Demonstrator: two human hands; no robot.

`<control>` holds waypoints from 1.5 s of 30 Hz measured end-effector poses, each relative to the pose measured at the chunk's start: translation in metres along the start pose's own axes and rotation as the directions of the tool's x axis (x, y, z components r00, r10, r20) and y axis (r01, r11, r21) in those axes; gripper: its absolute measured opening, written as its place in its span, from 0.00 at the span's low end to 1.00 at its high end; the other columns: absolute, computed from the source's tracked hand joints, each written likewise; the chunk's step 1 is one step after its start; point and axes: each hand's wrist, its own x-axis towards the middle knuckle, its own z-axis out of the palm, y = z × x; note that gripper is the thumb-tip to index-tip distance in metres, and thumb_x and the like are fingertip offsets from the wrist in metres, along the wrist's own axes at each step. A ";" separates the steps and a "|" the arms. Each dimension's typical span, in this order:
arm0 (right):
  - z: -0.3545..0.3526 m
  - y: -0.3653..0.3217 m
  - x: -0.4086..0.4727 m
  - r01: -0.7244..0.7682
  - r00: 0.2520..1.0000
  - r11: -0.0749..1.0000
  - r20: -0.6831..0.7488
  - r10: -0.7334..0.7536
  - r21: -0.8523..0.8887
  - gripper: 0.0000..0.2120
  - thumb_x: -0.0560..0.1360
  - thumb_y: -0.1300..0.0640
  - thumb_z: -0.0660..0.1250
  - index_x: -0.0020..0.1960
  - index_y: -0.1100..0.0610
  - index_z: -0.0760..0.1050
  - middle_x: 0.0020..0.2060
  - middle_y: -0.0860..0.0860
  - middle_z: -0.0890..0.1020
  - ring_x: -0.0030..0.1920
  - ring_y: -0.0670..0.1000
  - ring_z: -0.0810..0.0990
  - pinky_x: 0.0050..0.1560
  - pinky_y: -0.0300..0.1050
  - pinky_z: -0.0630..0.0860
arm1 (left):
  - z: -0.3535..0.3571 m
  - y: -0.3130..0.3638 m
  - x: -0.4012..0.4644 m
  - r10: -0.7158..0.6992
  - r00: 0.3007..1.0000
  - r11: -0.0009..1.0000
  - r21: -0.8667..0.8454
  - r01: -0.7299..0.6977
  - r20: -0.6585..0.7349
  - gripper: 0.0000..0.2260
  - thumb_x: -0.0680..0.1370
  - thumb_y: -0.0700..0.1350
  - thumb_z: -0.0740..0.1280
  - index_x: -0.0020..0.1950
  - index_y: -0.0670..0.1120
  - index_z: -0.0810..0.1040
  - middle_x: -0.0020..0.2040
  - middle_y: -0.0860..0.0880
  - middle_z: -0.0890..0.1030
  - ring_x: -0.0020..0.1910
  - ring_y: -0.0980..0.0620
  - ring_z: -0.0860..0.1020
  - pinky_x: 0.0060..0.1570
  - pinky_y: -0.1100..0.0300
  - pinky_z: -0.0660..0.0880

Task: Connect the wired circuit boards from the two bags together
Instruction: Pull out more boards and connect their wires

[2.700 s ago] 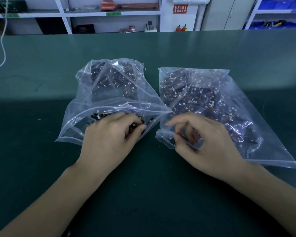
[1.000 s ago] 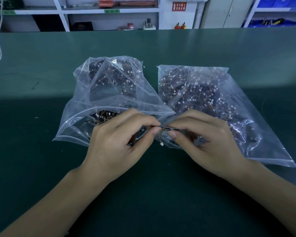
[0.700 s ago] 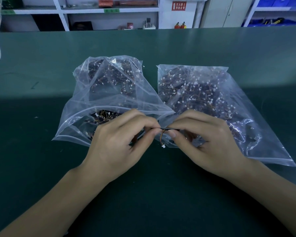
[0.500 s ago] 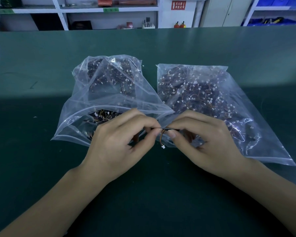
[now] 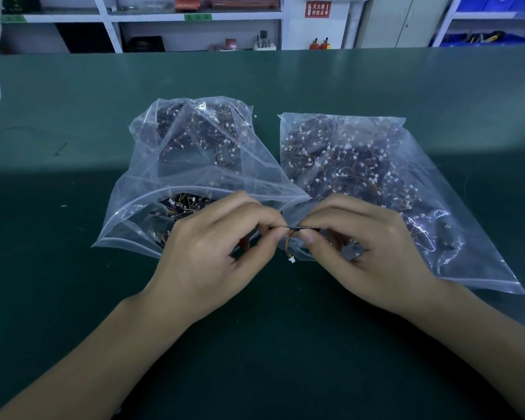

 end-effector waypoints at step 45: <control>0.001 0.002 -0.002 -0.049 0.998 0.997 -0.046 0.046 -0.067 0.12 0.76 0.63 0.73 0.58 0.52 0.83 0.47 0.38 0.82 0.33 0.50 0.77 0.37 0.46 0.77 | 0.021 0.021 0.006 0.007 0.967 0.877 0.464 -0.129 0.255 0.03 0.76 0.44 0.78 0.45 0.51 0.86 0.31 0.51 0.80 0.30 0.46 0.82 0.23 0.57 0.72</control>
